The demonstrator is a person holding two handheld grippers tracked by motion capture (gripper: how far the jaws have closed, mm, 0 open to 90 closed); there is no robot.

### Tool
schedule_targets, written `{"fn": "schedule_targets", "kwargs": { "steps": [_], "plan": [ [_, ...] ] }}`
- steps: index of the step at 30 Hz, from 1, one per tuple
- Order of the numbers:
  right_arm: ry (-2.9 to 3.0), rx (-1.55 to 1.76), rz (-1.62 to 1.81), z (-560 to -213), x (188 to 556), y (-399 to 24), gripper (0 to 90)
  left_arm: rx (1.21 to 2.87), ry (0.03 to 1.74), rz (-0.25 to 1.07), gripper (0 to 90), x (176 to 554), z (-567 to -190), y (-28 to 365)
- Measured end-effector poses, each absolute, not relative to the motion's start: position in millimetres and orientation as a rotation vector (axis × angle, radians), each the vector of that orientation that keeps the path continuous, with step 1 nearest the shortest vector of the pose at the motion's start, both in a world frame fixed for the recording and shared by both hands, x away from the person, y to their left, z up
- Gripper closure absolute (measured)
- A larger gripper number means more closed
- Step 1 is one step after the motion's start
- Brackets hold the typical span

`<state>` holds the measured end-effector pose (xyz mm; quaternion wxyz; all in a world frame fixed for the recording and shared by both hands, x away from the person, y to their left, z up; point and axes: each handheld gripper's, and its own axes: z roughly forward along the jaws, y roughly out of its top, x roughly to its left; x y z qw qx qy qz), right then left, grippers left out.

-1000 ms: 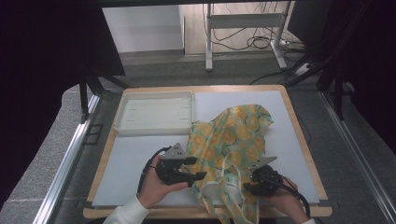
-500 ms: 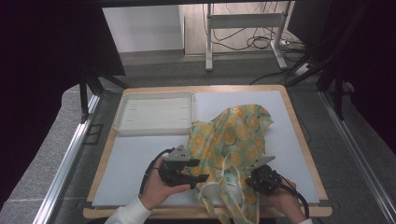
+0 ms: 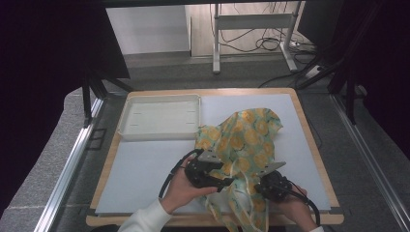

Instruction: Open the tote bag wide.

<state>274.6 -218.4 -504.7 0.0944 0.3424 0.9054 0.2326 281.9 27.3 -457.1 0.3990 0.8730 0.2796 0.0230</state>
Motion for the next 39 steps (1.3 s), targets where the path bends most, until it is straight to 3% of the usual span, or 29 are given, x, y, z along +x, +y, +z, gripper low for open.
{"fn": "schedule_targets", "kwargs": {
  "steps": [5,11,16,20,22,25,30,32,35,39],
  "plan": [
    [2.688,1.01,0.7,-505.0,274.8,-219.5,89.1,2.283,0.654,-0.024,34.4,282.3,-475.6,21.1],
    [2.689,1.009,0.698,-504.9,274.1,-219.5,89.1,2.313,0.611,-0.03,33.9,275.4,-478.2,23.5],
    [2.688,1.007,0.7,-504.9,274.2,-219.7,89.1,2.427,0.549,0.039,49.5,270.1,-491.0,19.9],
    [2.693,1.003,0.705,-505.0,274.5,-220.4,89.1,2.463,0.55,0.072,76.1,268.4,-497.6,17.6],
    [2.693,1.005,0.707,-504.9,274.5,-220.9,89.1,2.458,0.549,0.08,84.7,268.2,-497.1,18.7],
    [2.699,1.007,0.711,-504.7,274.5,-222.1,89.1,2.435,0.552,0.072,88.3,268.7,-494.9,21.9],
    [2.703,1.013,0.719,-504.8,274.7,-223.4,89.1,2.407,0.551,0.078,85.0,267.5,-491.5,28.1],
    [2.702,1.012,0.718,-504.7,274.5,-223.4,89.0,2.387,0.546,0.08,75.6,266.7,-489.3,31.8],
    [2.702,1.011,0.718,-504.7,274.4,-223.5,89.0,2.386,0.529,0.062,52.3,265.4,-487.4,36.7],
    [2.704,1.008,0.718,-504.8,274.6,-223.6,89.0,2.434,0.486,0.088,44.5,262.0,-491.2,35.2]
  ]
}}
